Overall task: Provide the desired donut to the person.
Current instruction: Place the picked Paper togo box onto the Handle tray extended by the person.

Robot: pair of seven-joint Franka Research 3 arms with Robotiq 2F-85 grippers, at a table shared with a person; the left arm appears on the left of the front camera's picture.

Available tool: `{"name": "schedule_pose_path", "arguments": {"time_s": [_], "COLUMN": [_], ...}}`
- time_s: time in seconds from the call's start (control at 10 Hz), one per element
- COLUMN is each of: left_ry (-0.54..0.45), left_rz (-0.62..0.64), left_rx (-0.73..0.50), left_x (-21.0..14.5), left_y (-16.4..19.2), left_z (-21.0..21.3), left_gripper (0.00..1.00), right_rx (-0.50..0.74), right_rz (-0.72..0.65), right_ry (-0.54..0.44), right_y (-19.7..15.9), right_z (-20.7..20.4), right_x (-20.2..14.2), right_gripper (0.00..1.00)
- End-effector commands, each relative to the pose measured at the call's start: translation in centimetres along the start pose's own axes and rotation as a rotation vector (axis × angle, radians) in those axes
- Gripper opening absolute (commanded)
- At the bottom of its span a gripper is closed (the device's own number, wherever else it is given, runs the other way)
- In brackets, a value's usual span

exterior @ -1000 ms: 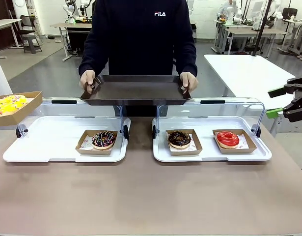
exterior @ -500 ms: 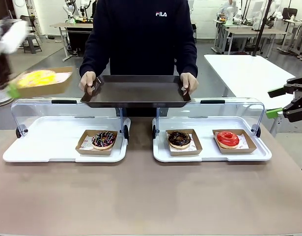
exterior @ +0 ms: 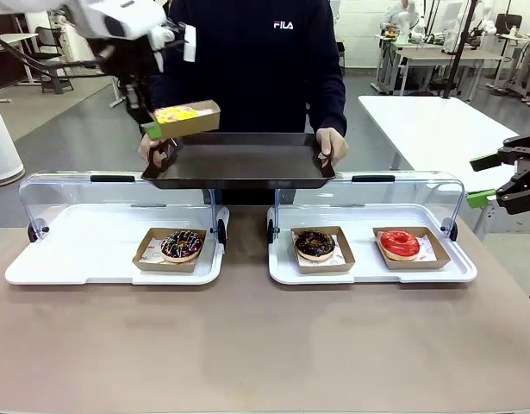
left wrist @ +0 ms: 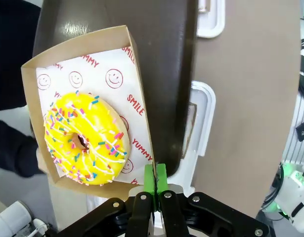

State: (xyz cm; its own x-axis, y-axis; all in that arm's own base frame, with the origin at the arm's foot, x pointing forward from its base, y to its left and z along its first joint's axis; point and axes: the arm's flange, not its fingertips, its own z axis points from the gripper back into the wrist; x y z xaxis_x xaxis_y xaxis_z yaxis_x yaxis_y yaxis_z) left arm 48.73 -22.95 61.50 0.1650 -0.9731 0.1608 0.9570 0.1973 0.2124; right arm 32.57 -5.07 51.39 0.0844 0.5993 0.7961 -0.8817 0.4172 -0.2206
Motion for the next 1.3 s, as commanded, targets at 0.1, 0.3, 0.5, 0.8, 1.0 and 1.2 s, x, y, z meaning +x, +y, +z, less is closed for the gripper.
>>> {"name": "schedule_pose_path", "arguments": {"time_s": [0.1, 0.3, 0.5, 0.8, 1.0, 1.2], "left_ry": [0.063, 0.098, 0.107, 0.116, 0.088, 0.069], "left_rz": [-0.156, -0.235, -0.280, -0.301, -0.299, -0.289], "left_rx": [-0.024, -0.036, -0.035, -0.103, -0.115, -0.119], "left_x": [1.2, 1.0, 0.5, 0.4, 0.2, 0.0], "left_y": [2.2, 2.3, 2.1, 1.7, 1.8, 1.8], "left_z": [-3.4, -6.0, -7.2, -7.0, -6.4, -5.6], "left_gripper": [0.01, 0.01, 0.01, 1.00, 1.00, 1.00], "right_rx": [0.006, 0.006, 0.006, 0.006, 0.006, 0.006], "right_rz": [0.008, 0.008, 0.008, 0.008, 0.008, 0.008], "right_ry": [-0.029, -0.029, -0.029, -0.029, -0.029, -0.029], "right_y": [-0.2, -0.2, -0.2, -0.2, -0.2, -0.2], "right_z": [-0.2, -0.2, -0.2, -0.2, -0.2, -0.2], "right_x": [-0.1, -0.1, -0.1, -0.1, -0.1, -0.1], "right_gripper": [1.00, 1.00, 1.00, 1.00, 1.00, 1.00]}}
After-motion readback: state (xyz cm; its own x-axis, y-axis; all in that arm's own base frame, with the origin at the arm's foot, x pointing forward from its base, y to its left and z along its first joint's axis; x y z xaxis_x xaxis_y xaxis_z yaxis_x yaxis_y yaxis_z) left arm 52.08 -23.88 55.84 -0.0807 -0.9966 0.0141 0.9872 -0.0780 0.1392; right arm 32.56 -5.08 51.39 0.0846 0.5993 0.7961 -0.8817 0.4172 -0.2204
